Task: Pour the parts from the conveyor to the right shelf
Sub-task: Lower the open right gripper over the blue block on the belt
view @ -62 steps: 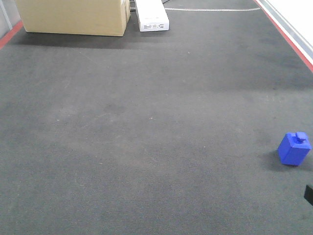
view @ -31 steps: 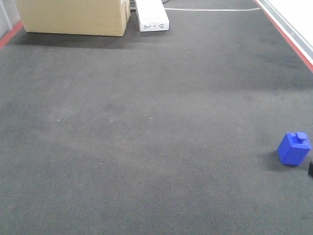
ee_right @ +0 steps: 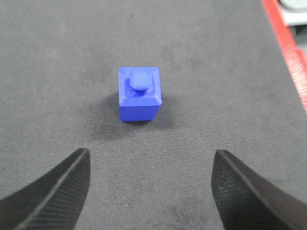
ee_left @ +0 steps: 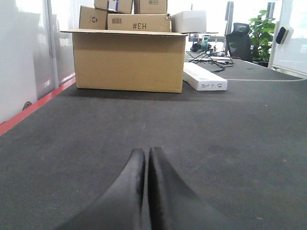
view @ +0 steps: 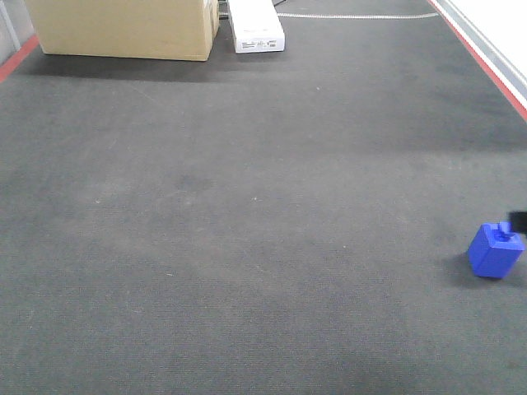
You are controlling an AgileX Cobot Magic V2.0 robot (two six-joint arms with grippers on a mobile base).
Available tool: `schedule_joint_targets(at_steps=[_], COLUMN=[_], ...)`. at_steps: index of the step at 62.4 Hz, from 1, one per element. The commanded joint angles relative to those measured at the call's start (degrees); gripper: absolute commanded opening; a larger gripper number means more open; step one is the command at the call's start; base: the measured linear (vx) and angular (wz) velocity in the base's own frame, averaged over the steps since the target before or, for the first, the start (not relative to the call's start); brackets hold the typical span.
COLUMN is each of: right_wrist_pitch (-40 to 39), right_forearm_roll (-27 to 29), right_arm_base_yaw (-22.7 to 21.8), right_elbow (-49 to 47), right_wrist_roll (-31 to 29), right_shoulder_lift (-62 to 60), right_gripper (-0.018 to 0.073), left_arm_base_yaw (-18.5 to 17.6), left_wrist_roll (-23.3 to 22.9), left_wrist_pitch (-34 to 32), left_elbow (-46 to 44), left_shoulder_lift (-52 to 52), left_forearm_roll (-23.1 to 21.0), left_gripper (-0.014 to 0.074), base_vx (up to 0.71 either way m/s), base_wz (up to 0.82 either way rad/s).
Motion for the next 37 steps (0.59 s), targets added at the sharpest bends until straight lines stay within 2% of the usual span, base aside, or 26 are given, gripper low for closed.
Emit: schedule_joint_targets(at_steps=[1,15,19,24,30,34,37], right_wrist_pitch=[-0.54,6.18,7.22,7.34,7.10,7.50,8.11], right_forearm_roll=[-1.14,0.55,4.01,11.37,20.59,23.65,23.40], right_arm_base_yaw=[-0.22,-0.32,-1.88,-4.75,-10.71,-13.18,-13.73], right_elbow=[-4.80,-16.97,-20.33,-22.60,-23.89,-23.89,-23.89], right_wrist_roll=[-1.14,-5.29,-7.88,-12.40,-18.00,-21.68,-22.93], right_shoulder_lift=[4.80,17.30,19.82,22.17,24.32,25.62,26.84], right_gripper=[0.0520,0.0520,0.0520,0.0520,0.0519,0.0518,0.0518], left_arm_base_yaw=[0.12,0.12,0.12,0.12,0.12,0.12,0.12], left_wrist_roll=[-0.44,-0.44,-0.44,-0.44,-0.44,-0.44,-0.44], left_wrist_pitch=[-4.38,-4.38,-4.38,-4.38,-4.38,-4.38,-4.38], left_elbow=[1.74,1.74,1.74,1.74,1.74,1.74,1.74], left_shoulder_lift=[-0.78,-0.78,-0.78,-0.78,-0.78,-0.78,-0.78], left_forearm_roll=[-0.14,-0.14,-0.14,-0.14,-0.14,-0.14,-0.14], left_gripper=[-0.0006,-0.0006,-0.0006,-0.0006,-0.0006,-0.0006,-0.0006], base_vx=[0.00,0.00,0.00,0.00,0.00,0.00,0.00], base_wz=[0.00,0.00,0.00,0.00,0.00,0.00,0.00])
